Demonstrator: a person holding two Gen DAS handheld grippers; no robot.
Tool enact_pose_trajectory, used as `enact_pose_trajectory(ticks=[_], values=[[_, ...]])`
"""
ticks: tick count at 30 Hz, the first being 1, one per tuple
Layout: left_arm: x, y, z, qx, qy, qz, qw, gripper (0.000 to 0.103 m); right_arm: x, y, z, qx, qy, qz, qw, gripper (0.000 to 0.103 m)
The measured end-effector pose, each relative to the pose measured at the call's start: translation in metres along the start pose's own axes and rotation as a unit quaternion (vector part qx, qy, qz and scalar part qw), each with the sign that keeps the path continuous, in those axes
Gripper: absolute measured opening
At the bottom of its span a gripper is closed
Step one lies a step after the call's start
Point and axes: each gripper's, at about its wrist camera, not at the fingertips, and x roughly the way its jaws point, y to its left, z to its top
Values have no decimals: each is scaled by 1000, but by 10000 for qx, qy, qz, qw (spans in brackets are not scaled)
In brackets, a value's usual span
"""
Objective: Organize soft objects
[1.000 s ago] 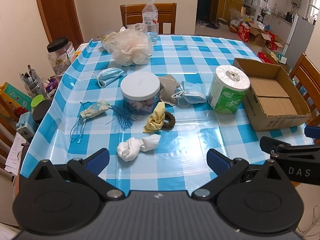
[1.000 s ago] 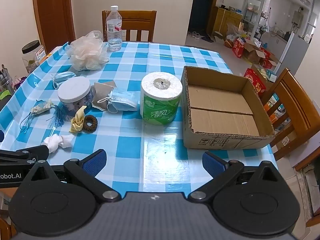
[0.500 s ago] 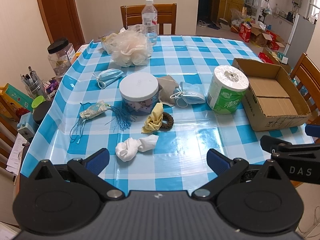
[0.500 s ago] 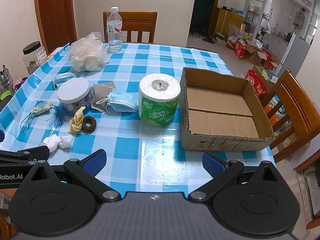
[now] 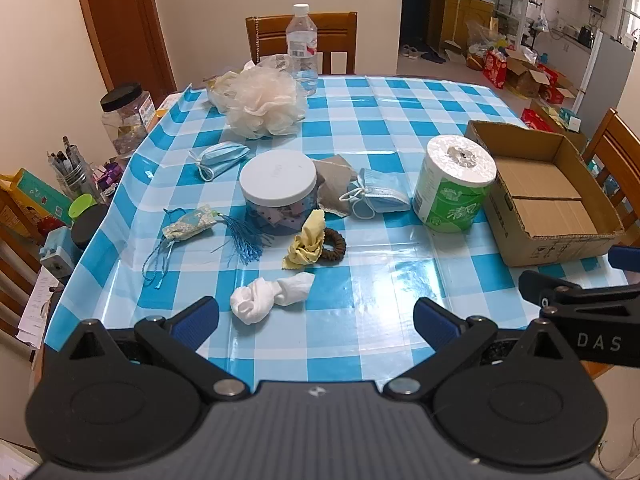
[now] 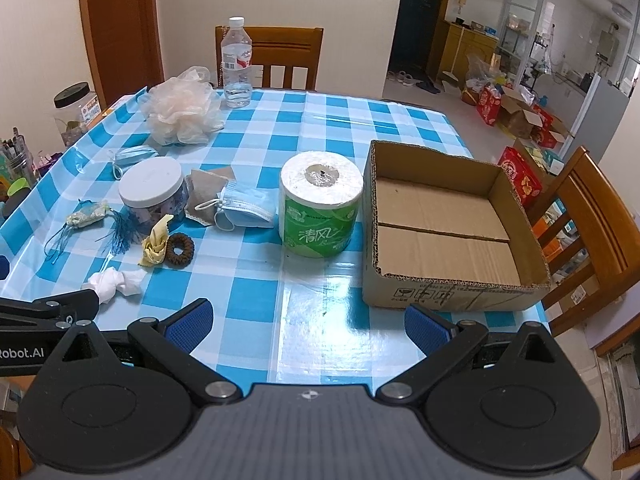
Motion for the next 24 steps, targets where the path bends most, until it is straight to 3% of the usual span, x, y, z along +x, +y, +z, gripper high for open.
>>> enact_pose_trajectory(ticks=[17, 24], values=[[-6, -8, -6, -14, -56, 142, 9999, 102, -2, -3, 4, -69, -65, 161, 9998, 103], [1, -6, -6, 4, -59, 9, 10000, 102, -2, 1, 5, -291, -193, 182, 9992, 103]])
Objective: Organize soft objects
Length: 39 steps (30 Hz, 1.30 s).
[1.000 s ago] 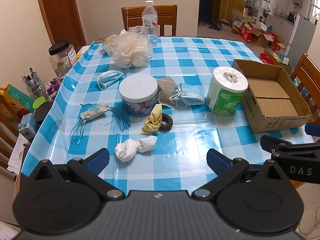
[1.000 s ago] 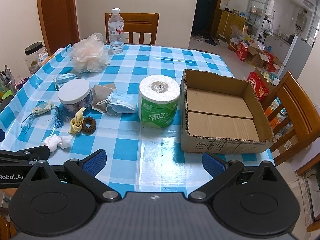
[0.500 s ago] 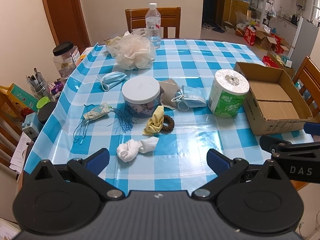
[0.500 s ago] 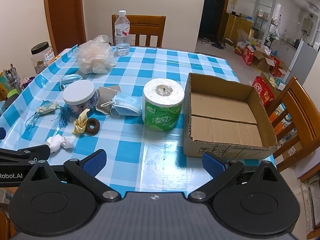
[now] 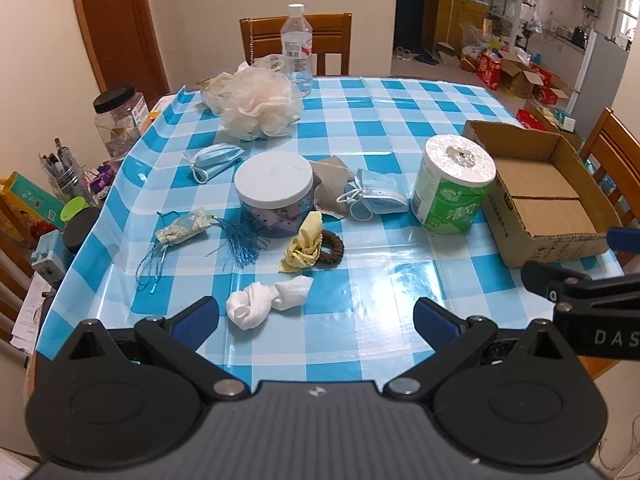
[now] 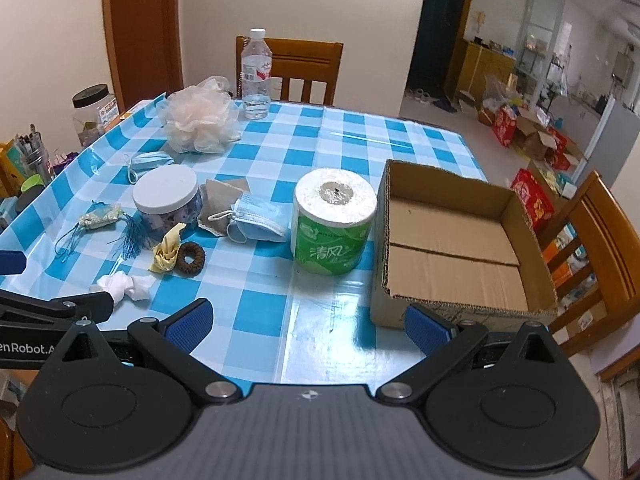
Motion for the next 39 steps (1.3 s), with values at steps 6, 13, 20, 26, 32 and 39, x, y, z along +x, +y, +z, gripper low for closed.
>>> enact_pose_trajectory(ticks=[6, 13, 20, 26, 32, 39], values=[[10, 5, -7, 119, -34, -161, 9998, 102, 9, 5, -1, -98, -21, 119, 9999, 103], [28, 17, -16, 106, -143, -394, 9991, 102, 25, 16, -4, -273, -67, 275, 9992, 103], [51, 32, -22, 121, -166, -583, 9981, 102, 44, 26, -6, -406, 27, 439, 9982, 103], [79, 47, -29, 127, -136, -545, 9983, 102, 61, 33, -10, -546, 122, 644, 9964, 103], [115, 61, -36, 319, 174, -584, 9976, 102, 77, 40, -10, -512, 280, 704, 9958, 103], [151, 74, -39, 544, 550, -740, 9943, 102, 92, 43, -11, -410, 491, 641, 9959, 103]])
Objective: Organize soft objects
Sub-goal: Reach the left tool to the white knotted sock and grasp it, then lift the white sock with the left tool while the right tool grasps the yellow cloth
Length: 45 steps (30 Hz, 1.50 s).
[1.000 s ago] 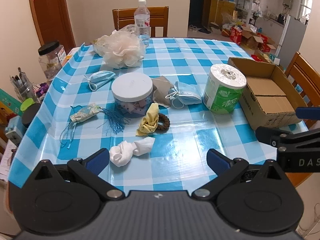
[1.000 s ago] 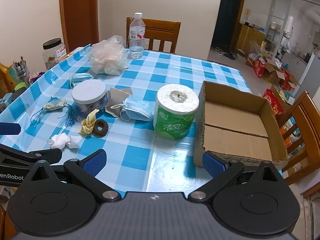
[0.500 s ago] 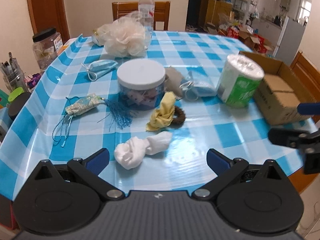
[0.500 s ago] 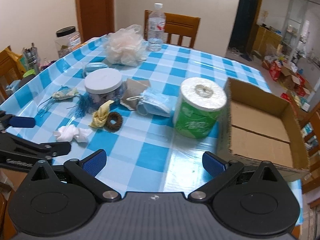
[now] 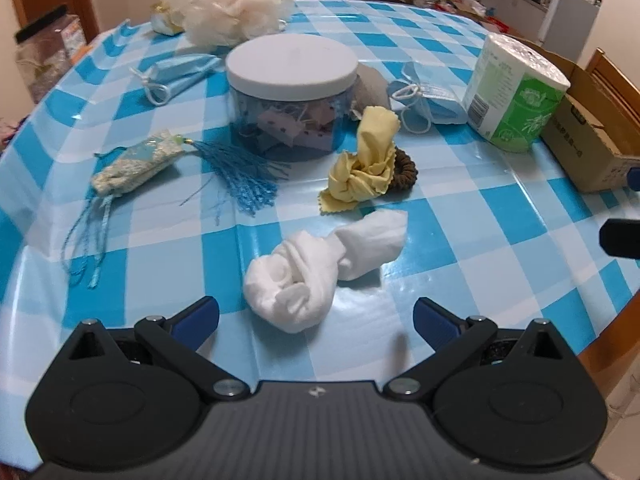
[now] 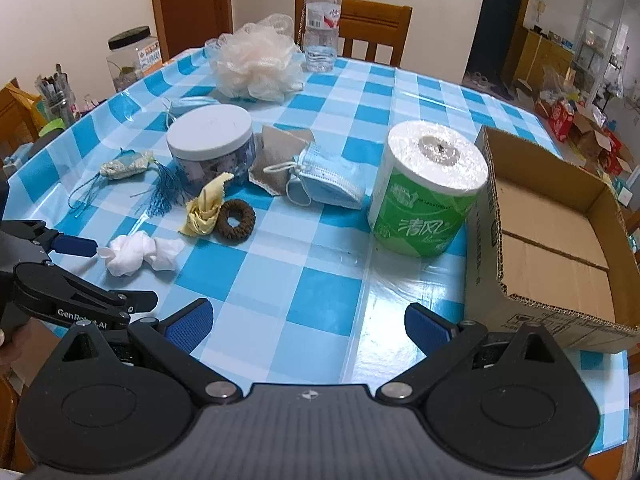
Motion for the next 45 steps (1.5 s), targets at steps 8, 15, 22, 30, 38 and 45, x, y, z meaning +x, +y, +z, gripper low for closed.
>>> enact_pose_trajectory(ticks=[8, 15, 22, 30, 38, 45], values=[[16, 6, 5, 200, 146, -289, 9993, 103, 10, -1, 1, 116, 115, 60, 9998, 103], [19, -3, 5, 595, 259, -84, 9979, 103, 19, 2, 0, 53, 164, 93, 9998, 103], [19, 0, 9, 667, 185, -143, 9975, 97, 23, 3, -1, -33, 188, 64, 9998, 103], [14, 3, 20, 982, -65, -208, 9949, 69, 27, 7, -1, -132, 224, 103, 9996, 103], [12, 13, 19, 851, 4, -327, 9958, 43, 33, 16, 4, -346, 187, 204, 9990, 103], [1, 22, 18, 660, -156, -250, 9974, 43, 50, 31, 11, -670, 150, 282, 9972, 101]])
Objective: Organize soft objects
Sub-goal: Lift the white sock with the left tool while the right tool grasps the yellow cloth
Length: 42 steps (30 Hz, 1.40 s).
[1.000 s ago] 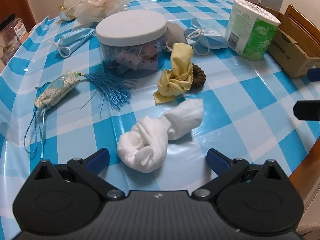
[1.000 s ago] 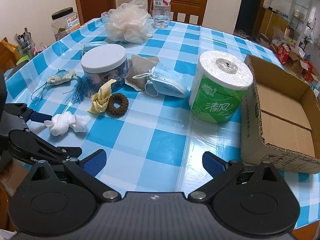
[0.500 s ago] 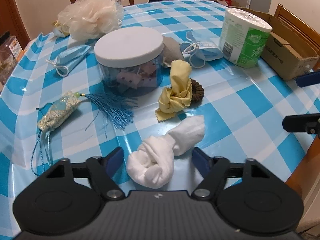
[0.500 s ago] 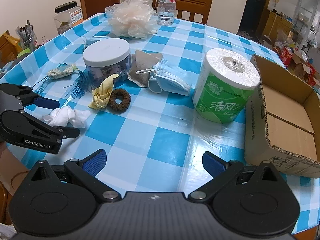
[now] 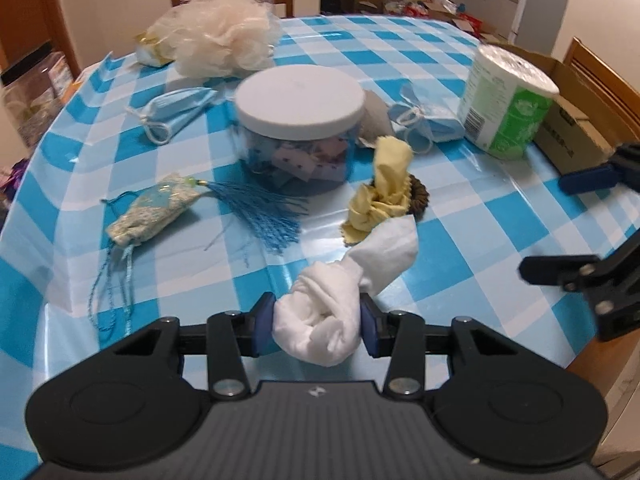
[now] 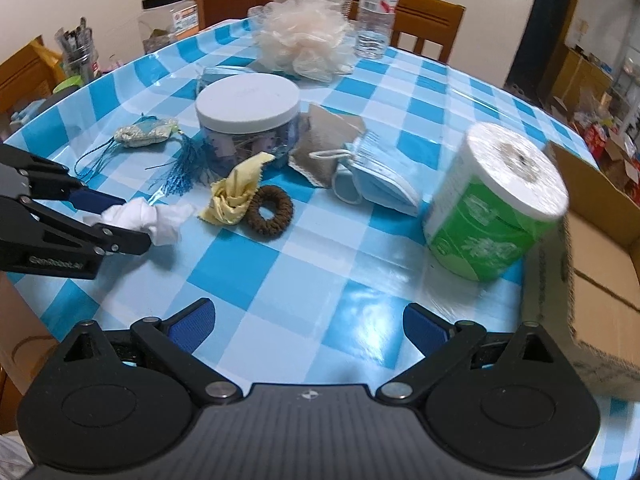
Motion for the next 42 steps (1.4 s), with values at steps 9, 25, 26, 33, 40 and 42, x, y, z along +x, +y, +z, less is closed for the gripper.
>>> enact_pose_trajectory(ticks=[9, 25, 26, 33, 40, 42], values=[[-18, 24, -2, -459, -104, 82, 9989, 43, 34, 25, 26, -504, -44, 179, 9986, 96], [-39, 54, -1, -960, -369, 191, 9945, 43, 75, 56, 60, -1187, -19, 396, 9921, 89], [-39, 55, -1, -970, -374, 184, 9944, 43, 74, 57, 60, -1183, -27, 429, 9921, 88], [-38, 61, 0, -1067, -380, 164, 9934, 43, 65, 76, 59, -1420, -94, 748, 9870, 77], [-40, 64, 0, -1079, -405, 197, 9931, 43, 69, 84, 57, -1542, -27, 811, 9847, 65], [-40, 64, -1, -1090, -403, 197, 9930, 43, 72, 83, 57, -1524, 32, 734, 9856, 60]])
